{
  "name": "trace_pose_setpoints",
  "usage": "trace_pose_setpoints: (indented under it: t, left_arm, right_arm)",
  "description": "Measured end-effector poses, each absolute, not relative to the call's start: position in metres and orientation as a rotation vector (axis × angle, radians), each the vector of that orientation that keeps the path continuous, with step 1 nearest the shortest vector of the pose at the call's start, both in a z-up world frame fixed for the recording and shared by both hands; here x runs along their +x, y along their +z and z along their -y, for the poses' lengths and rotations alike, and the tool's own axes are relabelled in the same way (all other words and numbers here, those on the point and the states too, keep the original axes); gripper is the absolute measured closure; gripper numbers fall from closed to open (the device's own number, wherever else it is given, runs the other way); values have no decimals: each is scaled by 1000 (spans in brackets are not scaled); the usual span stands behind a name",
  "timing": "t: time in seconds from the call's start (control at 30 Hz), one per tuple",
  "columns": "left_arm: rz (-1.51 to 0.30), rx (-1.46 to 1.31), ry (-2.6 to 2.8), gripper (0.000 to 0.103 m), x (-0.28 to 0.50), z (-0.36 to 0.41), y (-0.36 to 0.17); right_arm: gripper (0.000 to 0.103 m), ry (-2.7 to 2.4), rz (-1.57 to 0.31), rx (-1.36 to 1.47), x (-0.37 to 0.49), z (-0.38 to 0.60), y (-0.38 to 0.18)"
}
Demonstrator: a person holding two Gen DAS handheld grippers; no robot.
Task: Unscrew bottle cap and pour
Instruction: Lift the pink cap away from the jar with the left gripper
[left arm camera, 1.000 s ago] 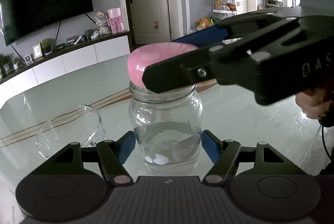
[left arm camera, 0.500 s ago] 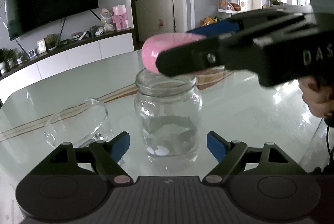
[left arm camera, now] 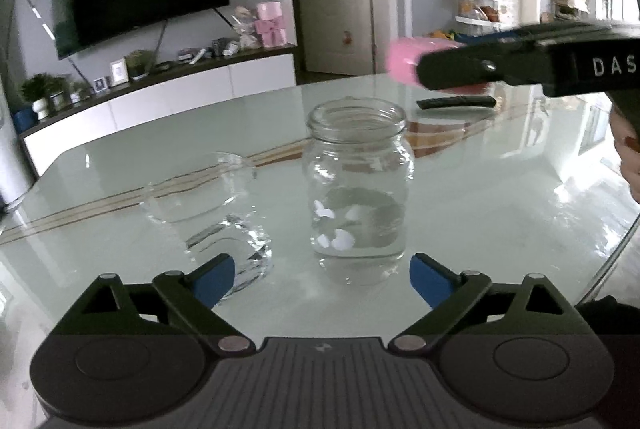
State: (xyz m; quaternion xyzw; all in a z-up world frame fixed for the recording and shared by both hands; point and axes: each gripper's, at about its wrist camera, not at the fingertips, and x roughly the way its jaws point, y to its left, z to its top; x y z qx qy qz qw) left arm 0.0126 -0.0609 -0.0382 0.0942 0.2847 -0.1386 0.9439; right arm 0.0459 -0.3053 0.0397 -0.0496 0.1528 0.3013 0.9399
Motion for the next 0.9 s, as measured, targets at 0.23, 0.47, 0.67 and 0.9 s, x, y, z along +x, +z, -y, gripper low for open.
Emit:
trace_pose_setpoints:
  t: [0.23,0.47,0.67,0.9]
  left_arm:
    - [-588,155,-196,1,8,53,-38]
    - [-583,138,-134,0,10,51,-35]
    - [-578,122,-103,0,11,48,-34]
    - [-584,117,-90,0,12,49,-34]
  right_arm:
    - [38,485,-395,-95,46,309,8]
    - [38,400,-479,-40,53,306,-27]
    - [38,366,-499,-18,58,305,-38]
    - [38,352,-534,-28,60,303,-50]
